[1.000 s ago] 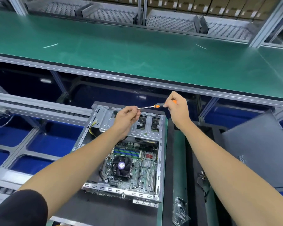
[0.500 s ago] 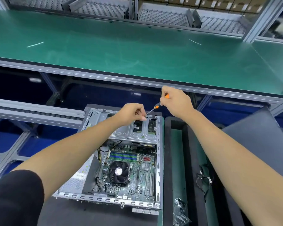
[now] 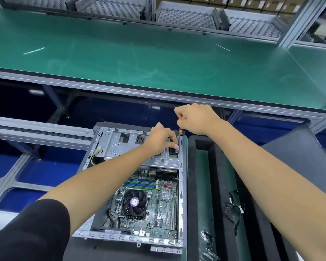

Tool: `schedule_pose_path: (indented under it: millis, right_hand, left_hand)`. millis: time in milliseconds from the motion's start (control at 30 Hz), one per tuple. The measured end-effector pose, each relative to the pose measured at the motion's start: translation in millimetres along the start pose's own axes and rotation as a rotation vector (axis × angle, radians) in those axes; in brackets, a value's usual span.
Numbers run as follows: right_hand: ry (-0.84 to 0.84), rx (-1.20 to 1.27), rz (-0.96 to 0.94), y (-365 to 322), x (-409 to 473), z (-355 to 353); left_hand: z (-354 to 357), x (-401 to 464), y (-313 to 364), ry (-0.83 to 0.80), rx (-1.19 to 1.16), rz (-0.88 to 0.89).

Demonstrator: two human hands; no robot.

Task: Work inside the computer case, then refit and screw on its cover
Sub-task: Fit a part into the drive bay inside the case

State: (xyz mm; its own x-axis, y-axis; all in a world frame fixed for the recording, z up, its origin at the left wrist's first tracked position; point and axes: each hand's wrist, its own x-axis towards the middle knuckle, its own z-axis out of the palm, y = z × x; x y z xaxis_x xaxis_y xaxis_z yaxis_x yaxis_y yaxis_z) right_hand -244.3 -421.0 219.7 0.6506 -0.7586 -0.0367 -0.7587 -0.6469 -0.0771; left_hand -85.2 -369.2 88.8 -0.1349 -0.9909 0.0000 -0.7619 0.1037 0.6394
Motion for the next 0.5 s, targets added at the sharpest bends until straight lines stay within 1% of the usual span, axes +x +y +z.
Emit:
schedule_pose_path:
  millis: [133, 233, 300, 400, 500]
  right_hand:
    - [-0.042, -0.021, 0.002, 2.7, -1.2, 5.9]
    - [-0.057, -0.024, 0.004, 4.8, -1.9, 10.1]
    - [-0.052, -0.022, 0.004, 5.7, -1.6, 11.0]
    - [-0.061, -0.027, -0.001, 4.1, -0.4, 11.8]
    - [-0.094, -0.035, -0.018, 1.7, 0.3, 14.9]
  left_hand:
    - [11.6, 4.5, 6.7, -0.005, 0.091, -0.031]
    - [16.2, 6.9, 8.1, -0.025, 0.045, -0.085]
    - [15.5, 7.4, 8.2, -0.056, 0.009, -0.084]
    - [14.7, 10.2, 6.9, -0.096, 0.017, -0.092]
    - [15.7, 11.7, 5.3, -0.126, 0.042, -0.136]
